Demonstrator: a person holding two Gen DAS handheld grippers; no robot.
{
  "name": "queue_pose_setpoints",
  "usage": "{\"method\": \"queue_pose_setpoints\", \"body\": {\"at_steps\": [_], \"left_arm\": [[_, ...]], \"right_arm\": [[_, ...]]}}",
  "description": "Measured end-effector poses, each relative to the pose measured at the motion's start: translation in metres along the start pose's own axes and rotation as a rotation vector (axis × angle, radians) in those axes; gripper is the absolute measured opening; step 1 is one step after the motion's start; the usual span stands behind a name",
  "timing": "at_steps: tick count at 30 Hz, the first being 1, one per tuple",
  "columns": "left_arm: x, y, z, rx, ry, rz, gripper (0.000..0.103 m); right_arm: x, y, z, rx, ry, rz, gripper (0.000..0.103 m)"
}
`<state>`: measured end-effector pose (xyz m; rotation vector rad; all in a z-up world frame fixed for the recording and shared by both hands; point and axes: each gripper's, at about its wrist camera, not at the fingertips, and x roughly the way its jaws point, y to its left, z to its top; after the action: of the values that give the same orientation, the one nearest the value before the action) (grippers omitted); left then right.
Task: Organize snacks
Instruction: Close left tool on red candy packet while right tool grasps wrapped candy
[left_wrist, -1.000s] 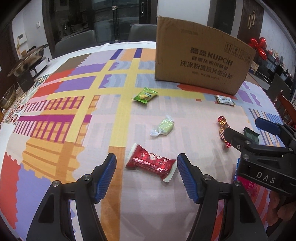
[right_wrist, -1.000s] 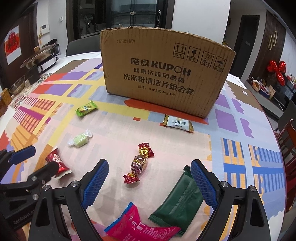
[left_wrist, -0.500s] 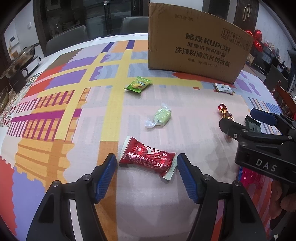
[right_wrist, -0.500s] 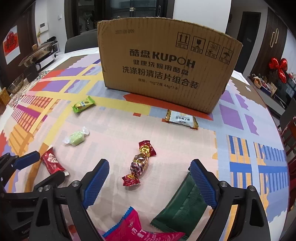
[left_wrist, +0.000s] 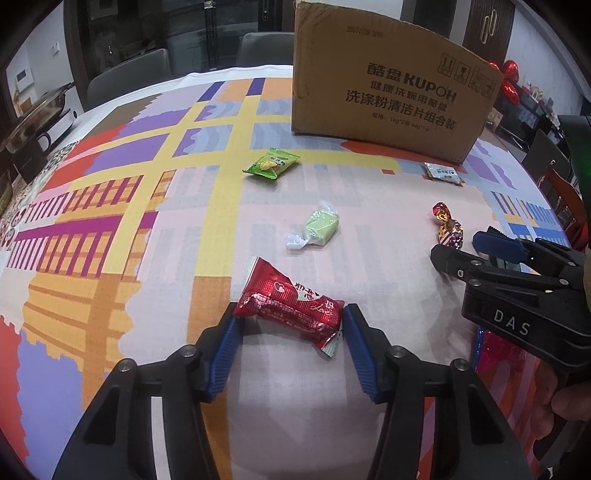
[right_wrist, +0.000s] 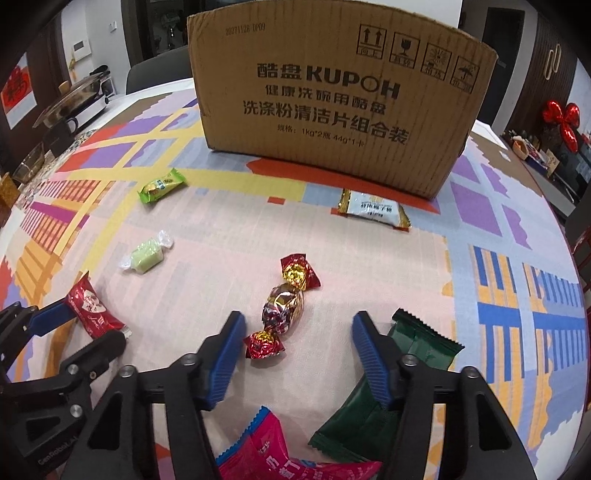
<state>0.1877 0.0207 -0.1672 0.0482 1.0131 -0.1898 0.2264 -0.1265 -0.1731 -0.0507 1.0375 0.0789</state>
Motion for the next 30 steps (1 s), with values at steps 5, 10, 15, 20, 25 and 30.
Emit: {"method": "queue_pose_setpoints", "body": {"at_steps": [5, 10, 15, 20, 25, 30], "left_arm": [[-0.0019, -0.0001, -0.0002, 0.0, -0.002, -0.009, 0.027], [-0.003, -0.0007, -0.0006, 0.002, 0.0, -0.02, 0.016], [-0.0029, -0.0012, 0.0, -0.001, 0.004, -0.027, 0.013], [-0.0029, -0.0032, 0.0008, 0.002, 0.005, -0.036, 0.01], [-0.0043, -0.0041, 0.0006, 0.003, -0.002, -0.039, 0.006], [-0.0067, -0.0044, 0.0015, 0.007, -0.007, -0.038, 0.005]], "right_arm": [[-0.0023, 0.0002, -0.0021, 0.005, -0.002, 0.012, 0.045], [-0.004, -0.001, -0.0022, 0.009, -0.001, 0.022, 0.024], [-0.0047, -0.0027, -0.0027, 0.013, -0.003, 0.032, 0.015], [-0.005, -0.0046, -0.0029, 0.02, -0.004, 0.038, 0.014], [-0.0059, -0.0066, -0.003, 0.024, -0.006, 0.038, 0.014], [-0.0076, -0.0069, -0.0027, 0.023, -0.011, 0.043, 0.014]]}}
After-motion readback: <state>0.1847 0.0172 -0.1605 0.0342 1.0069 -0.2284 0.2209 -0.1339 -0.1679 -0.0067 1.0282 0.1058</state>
